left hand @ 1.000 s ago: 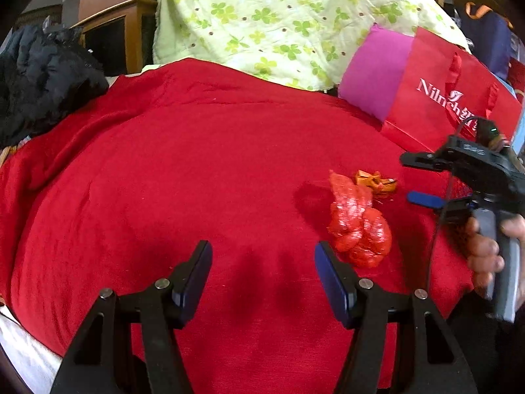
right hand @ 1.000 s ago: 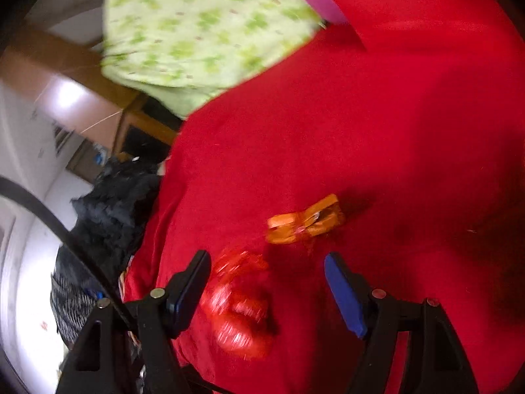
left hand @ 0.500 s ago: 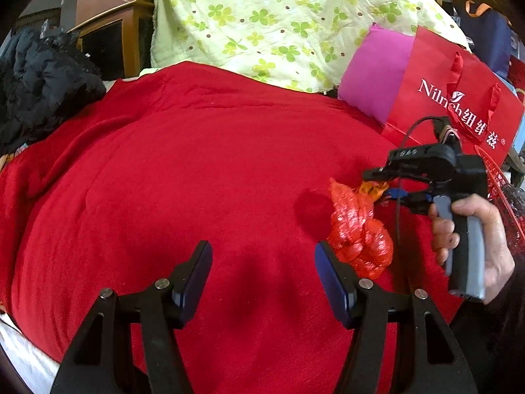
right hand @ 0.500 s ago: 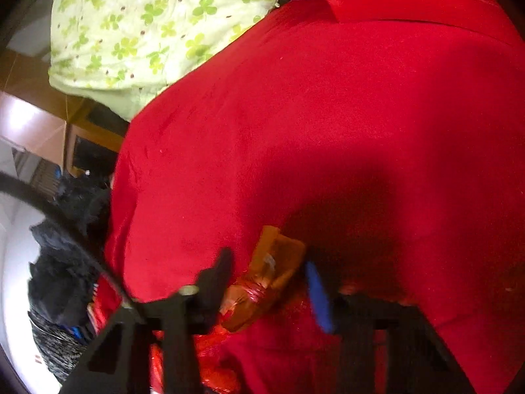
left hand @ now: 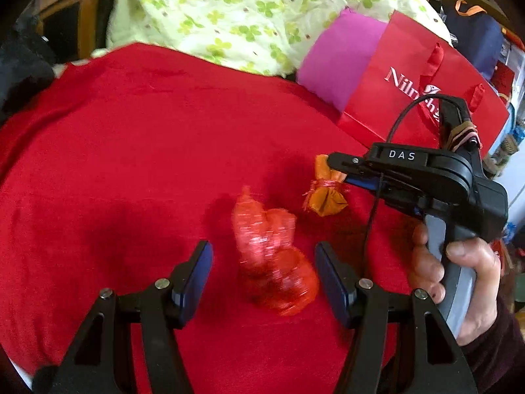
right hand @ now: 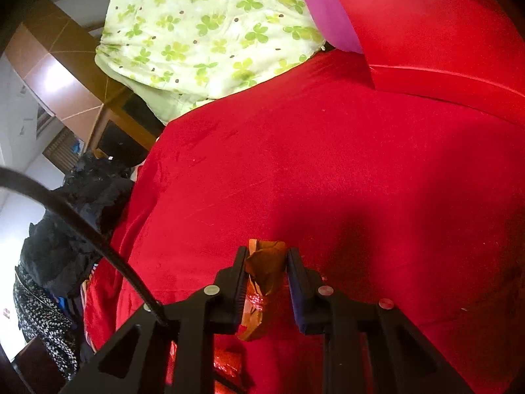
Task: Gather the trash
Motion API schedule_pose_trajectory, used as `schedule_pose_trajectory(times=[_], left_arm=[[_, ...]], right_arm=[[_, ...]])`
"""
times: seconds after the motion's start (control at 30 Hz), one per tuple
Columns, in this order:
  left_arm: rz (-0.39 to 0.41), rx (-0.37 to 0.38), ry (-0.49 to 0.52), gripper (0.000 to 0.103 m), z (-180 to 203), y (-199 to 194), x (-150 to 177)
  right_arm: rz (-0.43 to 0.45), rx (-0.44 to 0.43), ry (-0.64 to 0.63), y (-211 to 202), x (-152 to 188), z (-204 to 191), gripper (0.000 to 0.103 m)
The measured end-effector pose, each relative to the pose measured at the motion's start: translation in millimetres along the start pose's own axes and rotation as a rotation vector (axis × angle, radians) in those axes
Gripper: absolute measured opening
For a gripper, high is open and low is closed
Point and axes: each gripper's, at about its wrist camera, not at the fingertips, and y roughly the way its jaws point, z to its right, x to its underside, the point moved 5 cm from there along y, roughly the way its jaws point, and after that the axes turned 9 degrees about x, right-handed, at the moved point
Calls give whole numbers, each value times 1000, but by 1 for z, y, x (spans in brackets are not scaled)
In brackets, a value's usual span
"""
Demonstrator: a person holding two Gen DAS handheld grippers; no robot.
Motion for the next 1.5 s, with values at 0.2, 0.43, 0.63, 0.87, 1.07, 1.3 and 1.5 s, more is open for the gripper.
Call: schedule_pose_trajectory(times=[0.2,0.43,0.63,0.87,1.07,1.3,1.5], left_arm=[[-83,45,-72,48,-4,34,5],[-48,57,-114,39,-15,23,5],[1,-14,-118,37,-28,3,4],[49,-82,-82,37,-31,-24,3],[95,-145,-38,37,-23,-50,-5],[167,-234,49,37,-1,-84,-17],[224,-282,111,37,19,-106,-25]], right_arm=[[-68,21,24,18,5,-1,25],[-134,47,32,33,11,-6,66],[-146,121,-24,41,16,-11,66],[-113,222,-176,44,24,-30,42],[22,139,-234,13,18,-55,40],[236,11,-284,-51,12,-72,40],[366,-28,-358,-102,20,-67,40]])
